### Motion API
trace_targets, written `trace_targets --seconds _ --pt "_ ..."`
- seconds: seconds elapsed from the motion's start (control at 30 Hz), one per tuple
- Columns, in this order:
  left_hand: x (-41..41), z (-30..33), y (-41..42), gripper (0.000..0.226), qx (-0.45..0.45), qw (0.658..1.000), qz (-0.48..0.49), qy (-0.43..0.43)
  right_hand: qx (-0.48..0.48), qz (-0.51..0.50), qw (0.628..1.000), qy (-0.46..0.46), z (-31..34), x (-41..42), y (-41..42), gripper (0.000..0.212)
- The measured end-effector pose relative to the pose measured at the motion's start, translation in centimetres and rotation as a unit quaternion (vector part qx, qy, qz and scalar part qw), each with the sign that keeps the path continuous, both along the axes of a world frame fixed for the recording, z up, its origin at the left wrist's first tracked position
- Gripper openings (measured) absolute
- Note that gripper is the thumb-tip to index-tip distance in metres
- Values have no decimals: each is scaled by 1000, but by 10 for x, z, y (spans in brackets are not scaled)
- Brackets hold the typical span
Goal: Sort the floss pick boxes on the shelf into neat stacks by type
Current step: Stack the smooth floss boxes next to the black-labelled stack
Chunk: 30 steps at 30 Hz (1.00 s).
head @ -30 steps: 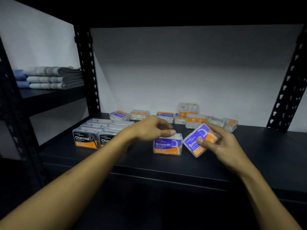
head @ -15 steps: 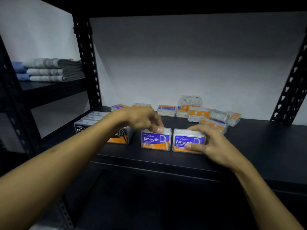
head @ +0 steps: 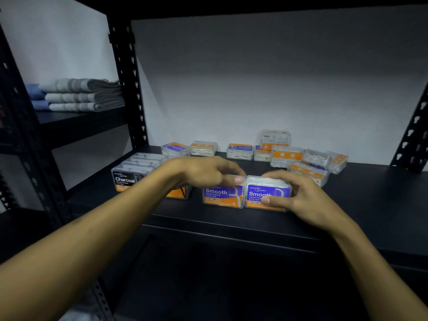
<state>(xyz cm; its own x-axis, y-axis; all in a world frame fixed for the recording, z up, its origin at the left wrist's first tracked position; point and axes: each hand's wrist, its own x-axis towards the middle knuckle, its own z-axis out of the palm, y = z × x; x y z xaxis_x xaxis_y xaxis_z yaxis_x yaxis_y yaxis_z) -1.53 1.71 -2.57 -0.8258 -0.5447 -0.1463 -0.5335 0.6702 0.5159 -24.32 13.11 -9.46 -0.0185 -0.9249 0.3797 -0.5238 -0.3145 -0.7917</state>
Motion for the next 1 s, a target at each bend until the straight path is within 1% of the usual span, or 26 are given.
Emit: trace_targets --seconds 0.1,0.2,0.27,0.6,0.83,1.0 --pt "-7 -12 6 51 -63 998 -2 -2 -4 12 1000 -13 -2 -2 -1 50" --pt "-10 -27 8 48 -140 989 29 29 0 20 1000 -24 -2 -4 -2 50" --pt "-10 -33 9 44 -164 985 35 50 1 25 999 -30 -3 -4 -4 50" --pt "-11 -39 9 42 -199 977 52 64 -3 41 998 -46 -1 -6 -7 50" --pt "-13 -38 9 40 -223 972 48 50 -3 26 999 -36 -5 -9 -10 52" --pt "-14 -35 14 38 -237 970 51 31 8 33 999 -42 -3 -8 -7 51"
